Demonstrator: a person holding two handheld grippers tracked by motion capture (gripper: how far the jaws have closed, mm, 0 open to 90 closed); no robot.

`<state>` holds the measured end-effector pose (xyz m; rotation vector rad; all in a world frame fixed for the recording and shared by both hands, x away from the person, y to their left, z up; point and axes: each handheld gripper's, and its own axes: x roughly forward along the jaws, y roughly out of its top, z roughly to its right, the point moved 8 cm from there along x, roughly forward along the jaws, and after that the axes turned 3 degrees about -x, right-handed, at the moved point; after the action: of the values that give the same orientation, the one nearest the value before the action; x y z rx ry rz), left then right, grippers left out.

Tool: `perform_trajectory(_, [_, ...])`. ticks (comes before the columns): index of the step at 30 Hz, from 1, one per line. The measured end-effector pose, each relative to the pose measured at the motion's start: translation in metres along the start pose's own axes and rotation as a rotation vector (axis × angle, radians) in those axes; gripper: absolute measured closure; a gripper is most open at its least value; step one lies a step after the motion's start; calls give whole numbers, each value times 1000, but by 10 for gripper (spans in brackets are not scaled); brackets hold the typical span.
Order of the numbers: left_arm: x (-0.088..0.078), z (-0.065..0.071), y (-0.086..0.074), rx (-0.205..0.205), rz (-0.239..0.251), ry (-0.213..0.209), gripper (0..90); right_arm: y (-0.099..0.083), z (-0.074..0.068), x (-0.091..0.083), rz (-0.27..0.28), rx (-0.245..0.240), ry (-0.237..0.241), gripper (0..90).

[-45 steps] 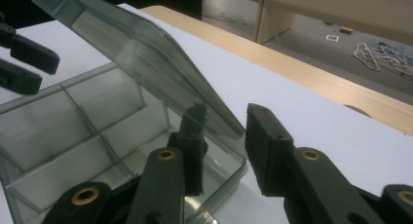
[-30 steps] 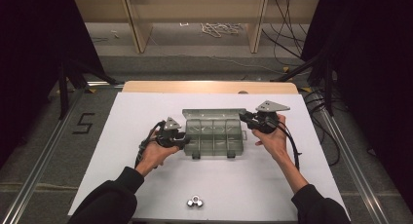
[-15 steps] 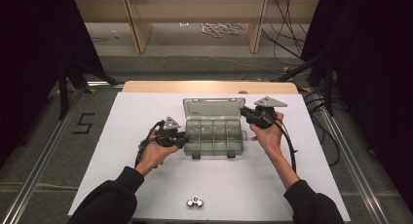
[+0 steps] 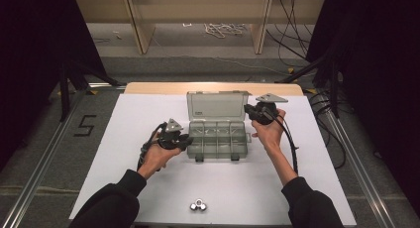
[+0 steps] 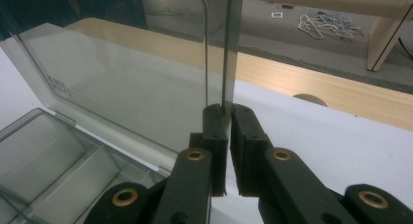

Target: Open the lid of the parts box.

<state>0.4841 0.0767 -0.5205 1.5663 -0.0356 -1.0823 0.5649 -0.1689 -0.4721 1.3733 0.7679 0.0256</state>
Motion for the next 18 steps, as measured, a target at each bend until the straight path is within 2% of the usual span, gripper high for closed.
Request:
perform_trajectory(3, [-1, -1, 0, 5, -6, 1, 723, 2, 2, 4, 5, 3, -8, 857])
perform_trajectory(4, [-1, -1, 0, 6, -7, 1, 722, 2, 2, 5, -9, 18, -4, 857])
perform_trajectory(11, [-1, 0, -1, 3, -5, 4, 723, 3, 5, 8, -26, 6, -11, 855])
perform_trajectory(14, [-1, 0, -1, 4, -5, 4, 723, 4, 6, 10, -43, 20, -25, 854])
perform_trajectory(18, [-1, 0, -1, 3, -4, 3, 723, 6, 8, 13, -48, 30, -14, 852])
